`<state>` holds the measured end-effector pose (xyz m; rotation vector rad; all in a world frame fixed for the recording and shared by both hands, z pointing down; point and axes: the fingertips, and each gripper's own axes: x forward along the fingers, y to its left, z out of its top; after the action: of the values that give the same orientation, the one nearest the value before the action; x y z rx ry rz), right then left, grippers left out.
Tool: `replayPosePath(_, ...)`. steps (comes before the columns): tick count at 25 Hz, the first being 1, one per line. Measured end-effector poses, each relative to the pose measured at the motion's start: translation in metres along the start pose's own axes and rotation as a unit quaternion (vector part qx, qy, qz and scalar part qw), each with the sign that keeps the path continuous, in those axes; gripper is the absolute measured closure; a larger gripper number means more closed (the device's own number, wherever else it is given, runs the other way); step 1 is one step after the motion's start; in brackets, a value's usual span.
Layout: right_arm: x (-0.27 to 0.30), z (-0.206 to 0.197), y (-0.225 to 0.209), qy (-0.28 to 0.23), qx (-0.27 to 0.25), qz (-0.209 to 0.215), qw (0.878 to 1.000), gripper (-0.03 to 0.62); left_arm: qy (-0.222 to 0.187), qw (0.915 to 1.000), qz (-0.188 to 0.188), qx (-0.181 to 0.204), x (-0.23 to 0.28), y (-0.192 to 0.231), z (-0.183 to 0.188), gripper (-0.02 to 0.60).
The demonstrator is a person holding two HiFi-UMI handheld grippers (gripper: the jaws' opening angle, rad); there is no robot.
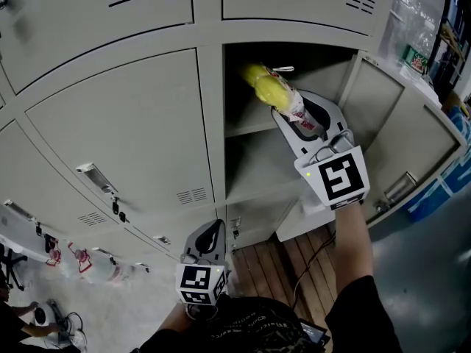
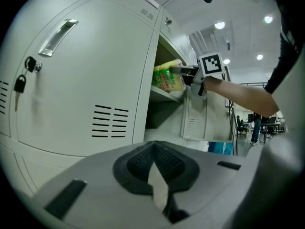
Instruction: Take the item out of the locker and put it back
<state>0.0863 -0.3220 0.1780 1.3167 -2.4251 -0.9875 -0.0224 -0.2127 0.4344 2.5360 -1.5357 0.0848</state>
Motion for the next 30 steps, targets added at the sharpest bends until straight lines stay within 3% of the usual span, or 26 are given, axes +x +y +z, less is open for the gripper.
replayPosePath(10, -0.030, 0.008, -0.015, -0.038, 0.064, -0.052, 0.996, 0.444, -0.009, 0.9999, 0.009, -0.008, 0.001, 0.006, 0.004, 0.577)
replayPosePath(19, -0.060, 0.024, -0.009, -0.066, 0.082, -0.081, 0.991, 0.445, -0.015, 0.9999, 0.003, -0.005, -0.001, 0.000, 0.009, 0.578)
replayPosePath(30, -0.101, 0.015, 0.017, -0.054, 0.124, -0.104, 0.985, 0.445, -0.024, 0.9996, 0.009, 0.008, -0.013, -0.006, 0.015, 0.578)
